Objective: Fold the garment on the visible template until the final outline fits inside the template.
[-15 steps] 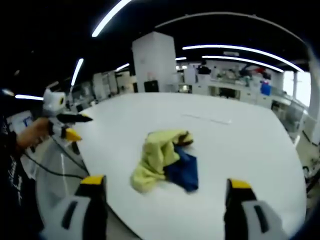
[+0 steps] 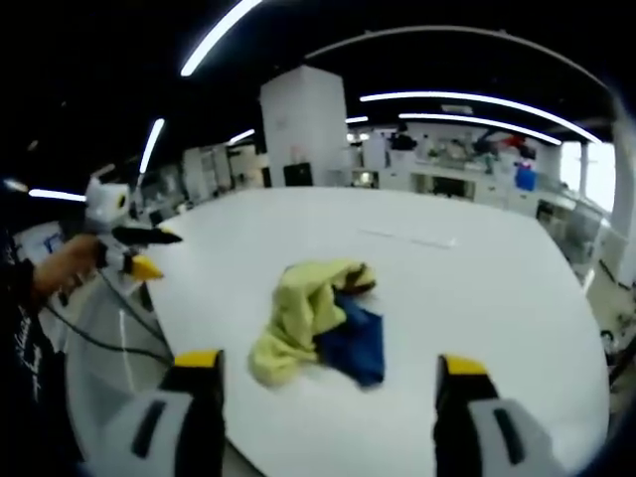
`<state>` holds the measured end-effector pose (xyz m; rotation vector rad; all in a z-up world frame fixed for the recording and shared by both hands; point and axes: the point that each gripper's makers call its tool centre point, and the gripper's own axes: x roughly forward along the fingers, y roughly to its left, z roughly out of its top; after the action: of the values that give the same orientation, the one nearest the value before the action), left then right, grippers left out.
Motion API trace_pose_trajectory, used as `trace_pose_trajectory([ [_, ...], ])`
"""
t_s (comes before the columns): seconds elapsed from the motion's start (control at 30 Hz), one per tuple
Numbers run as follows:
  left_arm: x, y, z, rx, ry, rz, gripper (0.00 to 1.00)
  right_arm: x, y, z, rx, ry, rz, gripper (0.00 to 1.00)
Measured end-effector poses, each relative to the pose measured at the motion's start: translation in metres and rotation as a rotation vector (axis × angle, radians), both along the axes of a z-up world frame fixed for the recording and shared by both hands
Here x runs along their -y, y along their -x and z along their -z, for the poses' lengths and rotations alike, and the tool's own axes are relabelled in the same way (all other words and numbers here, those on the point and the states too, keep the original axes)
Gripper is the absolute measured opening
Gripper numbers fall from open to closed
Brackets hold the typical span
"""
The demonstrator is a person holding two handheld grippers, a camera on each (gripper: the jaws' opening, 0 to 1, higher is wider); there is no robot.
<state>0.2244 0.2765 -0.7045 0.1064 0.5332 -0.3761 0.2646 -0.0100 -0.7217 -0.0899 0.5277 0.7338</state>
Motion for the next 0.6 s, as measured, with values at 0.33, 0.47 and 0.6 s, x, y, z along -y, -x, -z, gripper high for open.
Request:
trace_pose_trajectory([
  [0.33, 0.0, -0.025, -0.003, 0.024, -0.002, 0.032, 0.72, -0.006, -0.013, 0.002, -0.011, -0.007, -0.017, 0.78],
  [0.47, 0.001, -0.034, -0.003, 0.028, -0.009, 0.041, 0.7, -0.007, -0.019, 0.005, -0.015, 0.003, -0.026, 0.76],
  [0.6, -0.001, -0.045, -0.004, 0.032, -0.001, 0.047, 0.68, -0.008, -0.027, 0.006, -0.01, 0.006, -0.034, 0.72],
])
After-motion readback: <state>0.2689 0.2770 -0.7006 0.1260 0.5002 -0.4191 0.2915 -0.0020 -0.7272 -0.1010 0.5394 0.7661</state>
